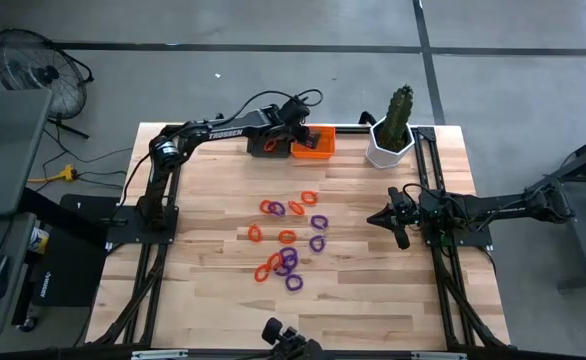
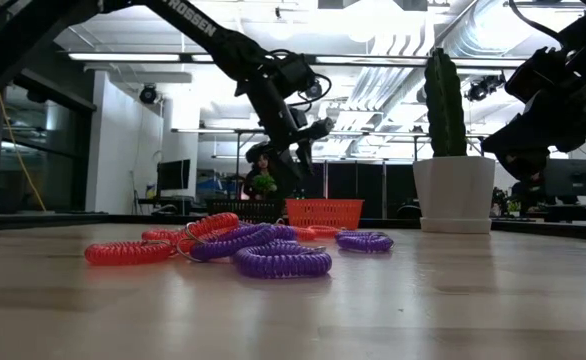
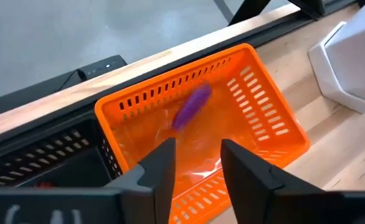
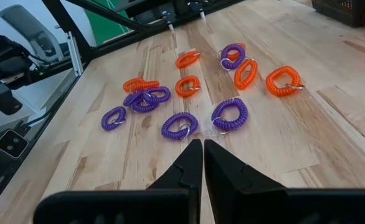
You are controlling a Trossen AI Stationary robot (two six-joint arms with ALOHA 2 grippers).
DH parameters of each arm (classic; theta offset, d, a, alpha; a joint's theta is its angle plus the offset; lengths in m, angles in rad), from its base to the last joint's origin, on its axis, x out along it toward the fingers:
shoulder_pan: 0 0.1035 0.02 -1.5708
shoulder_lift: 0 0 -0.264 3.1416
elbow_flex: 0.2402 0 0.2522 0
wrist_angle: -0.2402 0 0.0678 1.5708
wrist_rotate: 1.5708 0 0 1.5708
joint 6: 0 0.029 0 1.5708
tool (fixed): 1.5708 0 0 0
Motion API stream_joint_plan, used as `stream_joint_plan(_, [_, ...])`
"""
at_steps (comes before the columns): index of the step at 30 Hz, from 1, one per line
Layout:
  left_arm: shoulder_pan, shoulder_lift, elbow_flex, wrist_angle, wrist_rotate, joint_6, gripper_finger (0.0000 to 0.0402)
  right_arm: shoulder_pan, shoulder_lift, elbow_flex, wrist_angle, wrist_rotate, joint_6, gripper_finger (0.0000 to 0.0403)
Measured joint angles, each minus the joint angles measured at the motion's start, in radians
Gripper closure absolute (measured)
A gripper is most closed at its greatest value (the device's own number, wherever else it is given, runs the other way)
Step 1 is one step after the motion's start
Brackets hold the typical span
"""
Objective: Sort spring keychains into baskets
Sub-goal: Put the orange spring keychain into the black basket
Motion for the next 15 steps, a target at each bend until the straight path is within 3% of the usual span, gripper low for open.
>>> stream_joint_plan(5, [0.0,0.0,0.0,0.004,0.043,0.045,0.0262,0.0,0.0,0.0,0.0,0.0,0.0,0.0391])
stream_joint_plan(15, [-0.021,0.0,0.0,-0.079,0.407,0.338,0.0261,0.0,0.0,0.0,0.0,0.0,0.0,0.0391])
